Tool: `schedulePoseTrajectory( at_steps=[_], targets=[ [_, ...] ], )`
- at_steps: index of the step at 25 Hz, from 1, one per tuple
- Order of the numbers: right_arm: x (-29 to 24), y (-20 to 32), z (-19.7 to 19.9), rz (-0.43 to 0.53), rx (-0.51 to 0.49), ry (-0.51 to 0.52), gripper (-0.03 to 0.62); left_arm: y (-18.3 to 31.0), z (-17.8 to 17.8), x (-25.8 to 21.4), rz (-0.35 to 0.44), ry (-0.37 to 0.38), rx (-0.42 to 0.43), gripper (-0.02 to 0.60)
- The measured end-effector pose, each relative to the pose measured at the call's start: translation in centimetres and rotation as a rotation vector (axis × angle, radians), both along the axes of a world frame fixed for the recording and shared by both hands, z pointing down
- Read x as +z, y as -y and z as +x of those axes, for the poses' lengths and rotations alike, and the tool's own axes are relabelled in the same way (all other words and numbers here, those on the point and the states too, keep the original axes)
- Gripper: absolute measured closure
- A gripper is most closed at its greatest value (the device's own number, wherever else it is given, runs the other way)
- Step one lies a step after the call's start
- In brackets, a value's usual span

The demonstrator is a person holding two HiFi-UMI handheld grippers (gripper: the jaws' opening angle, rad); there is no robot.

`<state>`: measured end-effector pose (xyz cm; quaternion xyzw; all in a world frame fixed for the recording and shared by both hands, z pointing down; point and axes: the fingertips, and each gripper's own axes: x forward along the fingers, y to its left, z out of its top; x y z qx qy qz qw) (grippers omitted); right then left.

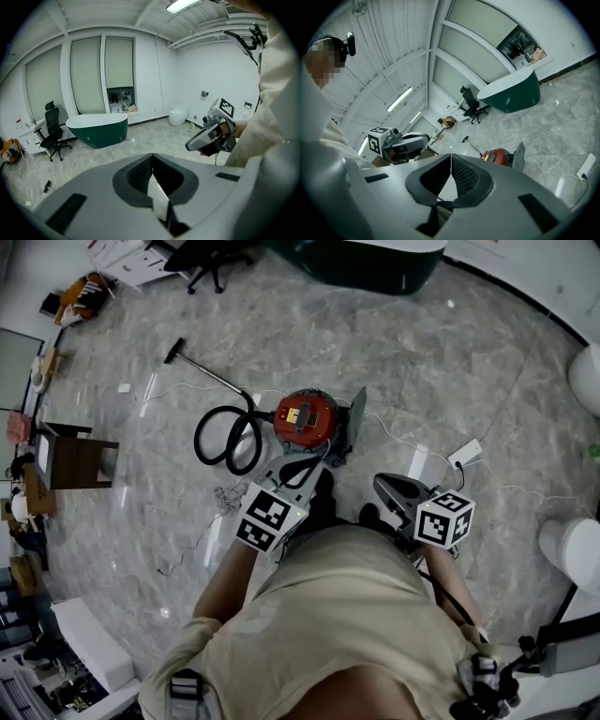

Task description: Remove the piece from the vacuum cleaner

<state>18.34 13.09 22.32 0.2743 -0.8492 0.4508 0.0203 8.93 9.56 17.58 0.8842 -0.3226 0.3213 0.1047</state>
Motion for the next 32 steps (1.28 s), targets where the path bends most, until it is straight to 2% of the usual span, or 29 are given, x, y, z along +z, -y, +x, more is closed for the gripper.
schedulePoseTrajectory(
  at_steps=[4,11,15,19,26,32],
  targets=[
    [0.0,1.6,-1.4,-0.002,0.008,-0.07,0.591,2.9,-3.0,0.3,0.008,-0.011,-0.016,0.588],
    [-0.2,5.3,-8.0,-0.018,-0.057,-0.151,0.591,8.1,-9.6,1.0,0.004,-0.037,-0.044,0.588],
    [-0.3,6.6,-11.4,0.003,-0.104,-0.224,0.591,10.0,-12.3,1.8,-0.008,-0.055,-0.029,0.588],
    [-0.1,8.2,-14.4,-0.004,-0.104,-0.278,0.591,12.1,-14.9,2.3,-0.008,-0.061,0.004,0.588],
    [1.3,9.7,-17.7,-0.038,-0.081,-0.347,0.591,14.2,-17.6,3.4,-0.009,-0.073,0.064,0.588],
    [2.9,10.0,-18.0,-0.085,-0.072,-0.369,0.591,15.0,-18.3,4.9,-0.015,-0.046,0.086,0.588]
  ],
)
